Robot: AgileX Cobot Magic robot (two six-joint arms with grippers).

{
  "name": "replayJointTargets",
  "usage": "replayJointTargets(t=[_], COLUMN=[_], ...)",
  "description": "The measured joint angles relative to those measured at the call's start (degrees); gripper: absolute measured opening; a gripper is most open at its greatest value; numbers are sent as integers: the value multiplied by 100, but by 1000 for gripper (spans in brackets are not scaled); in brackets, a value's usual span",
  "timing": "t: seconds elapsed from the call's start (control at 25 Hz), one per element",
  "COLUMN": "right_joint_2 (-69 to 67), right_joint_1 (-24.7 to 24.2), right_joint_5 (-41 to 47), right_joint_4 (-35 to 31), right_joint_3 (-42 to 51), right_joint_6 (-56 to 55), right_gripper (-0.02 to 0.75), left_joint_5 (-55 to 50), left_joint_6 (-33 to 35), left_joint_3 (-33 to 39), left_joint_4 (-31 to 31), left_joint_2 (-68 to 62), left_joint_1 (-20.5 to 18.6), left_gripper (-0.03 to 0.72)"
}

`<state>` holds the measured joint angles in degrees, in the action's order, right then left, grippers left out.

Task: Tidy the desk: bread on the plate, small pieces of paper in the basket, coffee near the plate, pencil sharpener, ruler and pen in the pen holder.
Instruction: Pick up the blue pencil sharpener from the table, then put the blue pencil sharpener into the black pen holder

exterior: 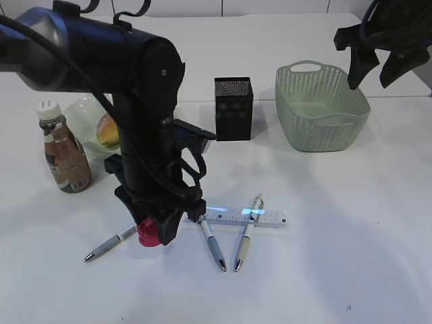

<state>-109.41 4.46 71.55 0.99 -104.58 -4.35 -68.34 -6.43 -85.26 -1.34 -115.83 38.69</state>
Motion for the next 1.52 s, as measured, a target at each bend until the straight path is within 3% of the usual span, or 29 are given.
replayJointTargets(t=[0.36,0.48,1.04,1.52], right_joint_2=[0,0,0,0], right_joint_1=[0,0,0,0], right_joint_5=[0,0,0,0], right_joint_4=[-99,-163,-205,-205], right_joint_3=[0,0,0,0], right_joint_6=[0,0,0,0], right_gripper=[426,426,426,426], left_joint_5=[-84,414,3618,5195], left_joint_6=[0,0,11,-225], left_joint_3=[-1163,-1420,-1460,-1460], left_joint_4=[245,440,1501,1551], left_joint_2=[-13,-13,-46,-299], left_joint_1=[0,0,0,-255], left_gripper=[304,304,305,305])
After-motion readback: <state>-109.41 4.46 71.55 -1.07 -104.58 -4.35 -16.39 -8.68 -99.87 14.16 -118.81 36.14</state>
